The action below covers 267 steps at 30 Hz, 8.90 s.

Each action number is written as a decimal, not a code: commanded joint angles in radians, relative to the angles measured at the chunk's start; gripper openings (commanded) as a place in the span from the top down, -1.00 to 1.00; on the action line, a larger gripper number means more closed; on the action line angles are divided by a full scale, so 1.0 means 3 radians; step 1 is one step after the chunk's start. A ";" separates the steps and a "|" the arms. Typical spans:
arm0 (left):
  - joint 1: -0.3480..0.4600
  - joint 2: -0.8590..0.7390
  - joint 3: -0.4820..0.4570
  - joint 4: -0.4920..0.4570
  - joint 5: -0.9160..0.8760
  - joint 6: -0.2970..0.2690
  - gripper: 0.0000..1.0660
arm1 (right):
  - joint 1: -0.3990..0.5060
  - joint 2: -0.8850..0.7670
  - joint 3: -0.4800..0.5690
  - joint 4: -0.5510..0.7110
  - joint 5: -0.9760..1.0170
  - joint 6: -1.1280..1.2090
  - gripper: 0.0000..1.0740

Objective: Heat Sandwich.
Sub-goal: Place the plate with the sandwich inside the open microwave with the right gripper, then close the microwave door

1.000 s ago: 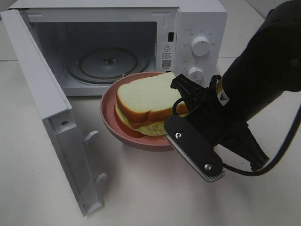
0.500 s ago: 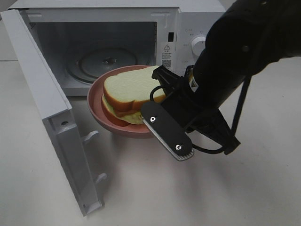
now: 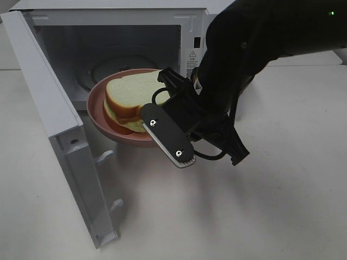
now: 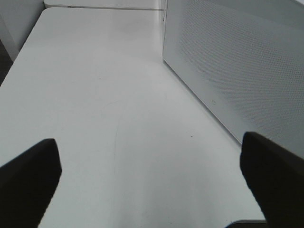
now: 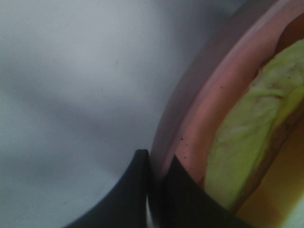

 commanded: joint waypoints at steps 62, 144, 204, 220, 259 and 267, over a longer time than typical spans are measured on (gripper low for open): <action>0.0020 -0.0053 0.0003 -0.0013 -0.0047 -0.0017 -0.83 | -0.0063 0.1893 -0.2873 -0.0187 0.0760 0.0543 0.96; 0.0020 -0.0053 0.0003 -0.0013 -0.0047 -0.0017 -0.83 | -0.0137 0.1117 -0.1693 -0.0437 0.0067 0.2290 -0.41; 0.0020 -0.0053 0.0003 -0.0013 -0.0047 -0.0017 -0.83 | -0.0127 -0.2273 0.0937 0.0050 0.1253 0.4407 -0.41; 0.0020 -0.0053 0.0003 -0.0013 -0.0047 -0.0017 -0.83 | -0.0130 -0.3160 0.1223 0.0273 0.2037 0.4430 -0.41; 0.0020 -0.0053 0.0003 -0.0013 -0.0047 -0.0017 -0.83 | -0.2543 -0.5937 0.2040 0.0500 0.1520 0.4630 -0.41; 0.0020 -0.0013 0.0003 -0.0013 -0.0047 -0.0017 -0.83 | -0.2540 -0.5937 0.2157 0.0533 0.1300 0.4620 -0.41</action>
